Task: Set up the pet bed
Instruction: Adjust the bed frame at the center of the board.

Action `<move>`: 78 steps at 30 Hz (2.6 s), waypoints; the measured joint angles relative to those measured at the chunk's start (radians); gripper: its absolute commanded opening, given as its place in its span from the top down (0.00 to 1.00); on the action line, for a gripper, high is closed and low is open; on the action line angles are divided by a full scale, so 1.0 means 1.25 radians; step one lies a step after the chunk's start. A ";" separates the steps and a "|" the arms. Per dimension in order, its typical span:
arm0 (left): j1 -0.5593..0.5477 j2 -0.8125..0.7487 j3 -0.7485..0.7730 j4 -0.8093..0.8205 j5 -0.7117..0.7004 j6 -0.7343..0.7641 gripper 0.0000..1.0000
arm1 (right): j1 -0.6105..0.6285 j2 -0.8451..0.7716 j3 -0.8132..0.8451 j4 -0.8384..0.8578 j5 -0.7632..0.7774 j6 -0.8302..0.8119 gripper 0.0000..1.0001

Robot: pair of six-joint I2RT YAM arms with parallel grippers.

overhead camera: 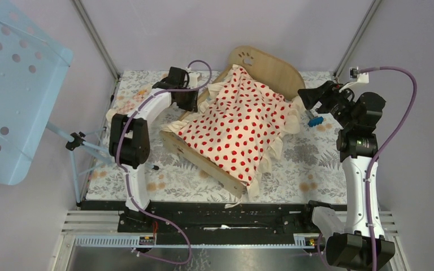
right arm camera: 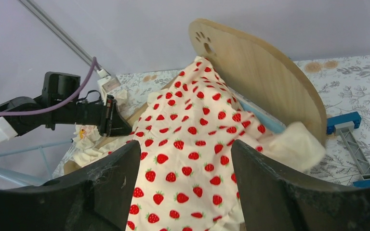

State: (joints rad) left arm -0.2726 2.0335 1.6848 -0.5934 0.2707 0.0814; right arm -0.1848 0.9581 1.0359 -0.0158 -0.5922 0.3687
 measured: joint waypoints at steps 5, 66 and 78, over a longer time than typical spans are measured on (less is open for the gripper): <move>0.056 -0.077 -0.122 0.059 0.024 -0.101 1.00 | 0.002 0.000 -0.014 0.000 0.009 0.009 0.26; -0.312 -0.874 -0.606 0.117 -0.581 -0.947 0.26 | 0.569 -0.025 -0.148 -0.522 0.635 0.463 0.28; -0.312 -0.908 -0.606 0.064 -0.596 -0.856 0.26 | 0.591 0.054 -0.149 -0.492 0.685 0.514 0.40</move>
State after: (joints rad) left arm -0.6624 0.8982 0.9272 -0.5129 -0.4747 -0.9890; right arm 0.5541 1.0256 0.8501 -0.6304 0.2646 1.0111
